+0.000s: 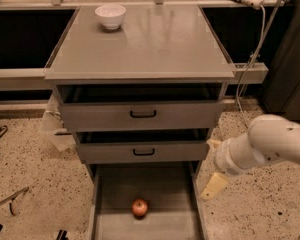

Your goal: Pick apple from bottom drawer and place on counter

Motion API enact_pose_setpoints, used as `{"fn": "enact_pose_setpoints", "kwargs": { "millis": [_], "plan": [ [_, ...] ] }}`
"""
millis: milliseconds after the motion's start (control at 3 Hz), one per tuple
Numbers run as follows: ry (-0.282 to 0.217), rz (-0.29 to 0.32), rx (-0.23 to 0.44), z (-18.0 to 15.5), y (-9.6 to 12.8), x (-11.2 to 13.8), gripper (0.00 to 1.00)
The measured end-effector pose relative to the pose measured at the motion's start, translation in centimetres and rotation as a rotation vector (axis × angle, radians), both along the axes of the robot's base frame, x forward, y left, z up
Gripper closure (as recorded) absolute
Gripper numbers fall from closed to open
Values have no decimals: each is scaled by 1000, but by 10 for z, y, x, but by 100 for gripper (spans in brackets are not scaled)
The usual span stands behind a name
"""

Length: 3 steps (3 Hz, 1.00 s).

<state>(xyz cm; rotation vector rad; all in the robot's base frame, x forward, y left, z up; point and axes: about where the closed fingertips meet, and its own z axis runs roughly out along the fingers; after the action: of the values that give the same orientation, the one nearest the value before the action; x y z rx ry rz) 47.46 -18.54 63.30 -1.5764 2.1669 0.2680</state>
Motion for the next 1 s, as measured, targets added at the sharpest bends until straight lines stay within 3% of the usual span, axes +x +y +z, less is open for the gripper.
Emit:
{"fn": "enact_pose_setpoints", "kwargs": {
  "millis": [333,667,1000],
  "plan": [
    [27,58,49,-82,33,3,0],
    [94,38,94,-163,47,-1,0],
    [159,12,98,-202,47,2,0]
  ]
}}
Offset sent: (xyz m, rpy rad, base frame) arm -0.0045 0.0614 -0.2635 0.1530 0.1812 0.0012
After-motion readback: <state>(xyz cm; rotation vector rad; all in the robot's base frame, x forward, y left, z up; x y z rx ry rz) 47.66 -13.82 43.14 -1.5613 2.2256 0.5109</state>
